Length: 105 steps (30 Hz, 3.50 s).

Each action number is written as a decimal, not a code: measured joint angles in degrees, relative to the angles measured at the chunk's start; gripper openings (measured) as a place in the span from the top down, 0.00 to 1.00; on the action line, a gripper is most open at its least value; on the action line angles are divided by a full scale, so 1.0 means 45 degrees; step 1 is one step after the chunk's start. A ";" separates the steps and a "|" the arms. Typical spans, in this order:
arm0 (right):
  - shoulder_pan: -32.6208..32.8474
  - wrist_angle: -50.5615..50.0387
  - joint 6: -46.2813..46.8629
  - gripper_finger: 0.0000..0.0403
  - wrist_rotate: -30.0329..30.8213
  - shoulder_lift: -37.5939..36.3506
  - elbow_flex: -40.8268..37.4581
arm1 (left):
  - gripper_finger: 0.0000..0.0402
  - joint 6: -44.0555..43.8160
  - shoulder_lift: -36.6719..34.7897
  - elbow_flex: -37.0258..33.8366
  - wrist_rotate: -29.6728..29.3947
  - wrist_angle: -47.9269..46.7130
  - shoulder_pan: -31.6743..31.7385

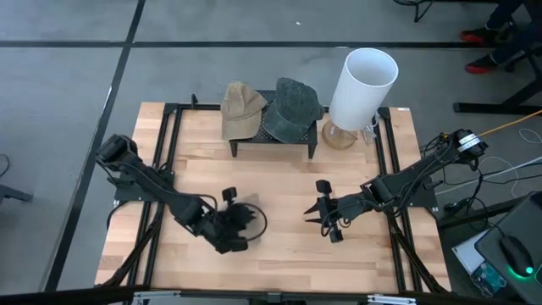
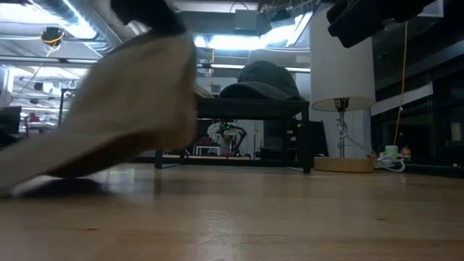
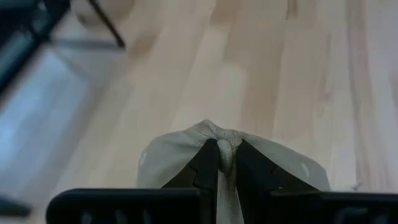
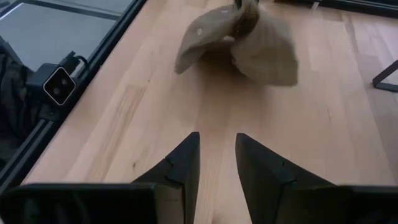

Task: Pick & Place hat
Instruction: Stack the brown cap on top of the other brown cap on the shelf

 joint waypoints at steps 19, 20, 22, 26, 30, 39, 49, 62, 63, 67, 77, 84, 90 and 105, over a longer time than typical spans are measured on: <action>0.0000 0.1759 -0.1480 0.74 -0.0345 0.0793 0.0000 | 0.92 0.5834 -0.0144 0.0003 -0.0240 0.6171 0.0677; 0.0000 0.1999 -0.1739 0.74 -0.0382 0.0990 0.0000 | 0.92 0.5881 -0.0144 0.0003 -0.0060 0.6358 0.0766; 0.0000 0.2607 -0.2251 0.74 -0.0600 0.1337 0.0000 | 0.92 0.5951 -0.0144 0.0005 0.0251 0.6470 0.0932; -0.0065 0.3435 -0.3165 0.74 -0.1094 0.1724 0.0000 | 0.92 0.5968 -0.0144 0.0005 0.0799 0.6469 0.1136; -0.0427 0.4080 -0.3288 0.74 -0.0732 0.1922 0.0000 | 0.91 0.5973 -0.0144 0.0005 0.1462 0.6713 0.1124; -0.1818 0.5624 -0.3283 0.74 -0.1332 0.3055 0.0000 | 0.91 0.5978 -0.0144 0.0005 0.1907 0.7002 0.1090; -0.1806 0.5783 -0.2953 0.74 0.1666 0.3044 0.0000 | 0.90 0.5941 -0.0144 0.0005 0.1304 0.6860 0.0941; -0.0645 0.0515 0.0798 0.74 0.1686 -0.1207 0.0000 | 0.90 0.4990 -0.0144 0.0005 -0.2037 0.6512 0.1124; -0.0520 0.0236 0.1138 0.74 0.1683 -0.1373 0.0000 | 0.90 0.4884 -0.0144 0.0005 -0.2333 0.6541 0.1186; 0.0011 -0.0166 0.1798 0.74 0.2232 -0.1535 0.0000 | 0.90 0.4868 -0.0144 0.0087 -0.3372 0.6844 0.1426; 0.0403 -0.0345 0.2123 0.74 0.3332 -0.1535 0.0000 | 0.92 0.6143 -0.0144 0.2726 -0.5700 0.5291 0.2000; 0.0403 -0.0377 0.2356 0.74 0.3332 -0.1535 0.0000 | 0.91 0.6411 -0.0149 0.5444 -0.6782 0.2325 0.2865; 0.0403 -0.0399 0.2375 0.74 0.3332 -0.1535 0.0000 | 0.93 0.5216 -0.0154 0.7501 -0.7132 -0.0484 0.3846; 0.0403 -0.0452 0.2491 0.74 0.3332 -0.1530 0.0000 | 0.93 -0.1903 -0.0159 0.9869 -0.5412 -0.9003 0.5747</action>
